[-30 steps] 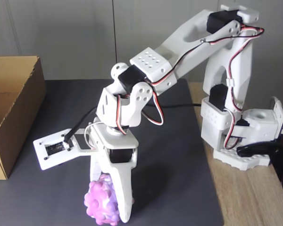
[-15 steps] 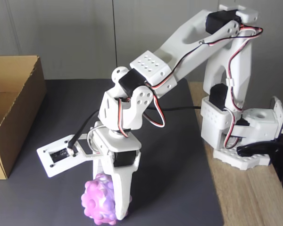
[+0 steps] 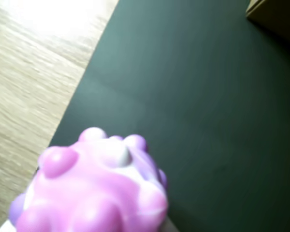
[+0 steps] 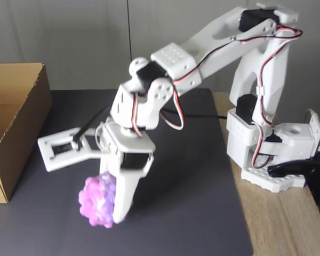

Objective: Grasp a ball and put it in the box.

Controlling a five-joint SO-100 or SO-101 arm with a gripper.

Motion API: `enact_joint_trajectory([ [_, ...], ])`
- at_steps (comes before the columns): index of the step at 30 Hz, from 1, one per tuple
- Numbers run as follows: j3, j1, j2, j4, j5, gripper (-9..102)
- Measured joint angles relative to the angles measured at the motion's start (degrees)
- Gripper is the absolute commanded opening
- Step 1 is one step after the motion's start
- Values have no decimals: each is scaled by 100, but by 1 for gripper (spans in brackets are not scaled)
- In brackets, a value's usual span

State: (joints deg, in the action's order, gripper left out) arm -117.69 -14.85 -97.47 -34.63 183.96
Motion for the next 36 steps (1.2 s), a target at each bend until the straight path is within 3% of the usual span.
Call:
enact_joint_trajectory([
  [7,624,352,-703,-694,-44,26],
  [16,3182,1230,-299,-1512,-44,25],
  [30,6961,2136,1802,-1626,105,25],
  [36,7392,2329,2294,-1345,105,24],
])
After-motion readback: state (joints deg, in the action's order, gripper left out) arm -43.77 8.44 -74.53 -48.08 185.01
